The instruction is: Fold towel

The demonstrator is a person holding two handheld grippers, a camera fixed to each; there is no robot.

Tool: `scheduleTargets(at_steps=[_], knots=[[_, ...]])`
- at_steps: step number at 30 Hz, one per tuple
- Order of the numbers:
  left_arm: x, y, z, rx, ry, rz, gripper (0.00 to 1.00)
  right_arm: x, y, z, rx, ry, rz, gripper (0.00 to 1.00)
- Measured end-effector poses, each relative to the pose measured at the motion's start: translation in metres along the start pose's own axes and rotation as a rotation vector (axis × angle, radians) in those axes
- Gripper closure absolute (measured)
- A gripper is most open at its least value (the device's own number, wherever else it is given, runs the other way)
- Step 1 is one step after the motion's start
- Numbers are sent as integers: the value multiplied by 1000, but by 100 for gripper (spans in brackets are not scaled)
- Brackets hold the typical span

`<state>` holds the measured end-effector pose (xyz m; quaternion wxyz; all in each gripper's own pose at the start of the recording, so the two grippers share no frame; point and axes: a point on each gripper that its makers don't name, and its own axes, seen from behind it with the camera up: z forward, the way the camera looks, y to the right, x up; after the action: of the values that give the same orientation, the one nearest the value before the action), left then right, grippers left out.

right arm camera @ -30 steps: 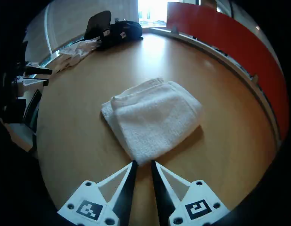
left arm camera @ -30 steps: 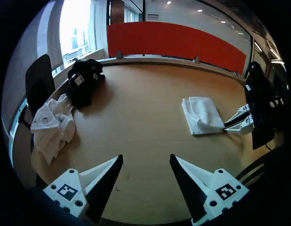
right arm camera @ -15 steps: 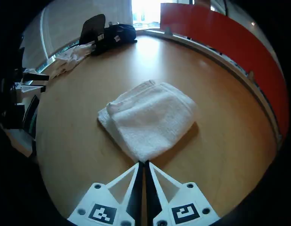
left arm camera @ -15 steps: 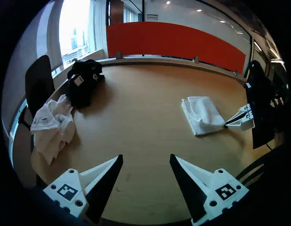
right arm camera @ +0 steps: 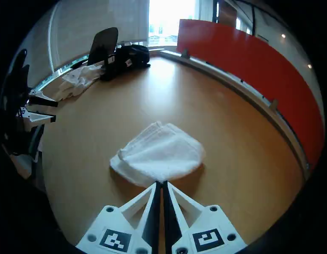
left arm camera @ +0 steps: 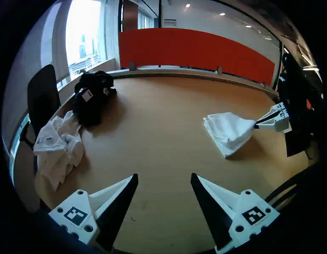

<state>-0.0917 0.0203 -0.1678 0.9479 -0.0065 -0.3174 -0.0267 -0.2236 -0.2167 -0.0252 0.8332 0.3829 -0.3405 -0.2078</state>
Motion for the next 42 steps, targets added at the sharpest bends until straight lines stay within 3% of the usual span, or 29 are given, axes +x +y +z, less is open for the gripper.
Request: scheduleTargets(at_steps=[11,18,30,42], knots=[[22,2,1,-13,44,14,8,71,32,-30,-62,112,-97,96],[34,7,2,-30,64,32,8,102,56,-53,-115,166,-113,97],[46,18,6,-60,69,48,8,95,104,-88,-206,167,-100,97],[48,25,8,-74,62,55,8,78,148,-117,-253,160,-35,97]])
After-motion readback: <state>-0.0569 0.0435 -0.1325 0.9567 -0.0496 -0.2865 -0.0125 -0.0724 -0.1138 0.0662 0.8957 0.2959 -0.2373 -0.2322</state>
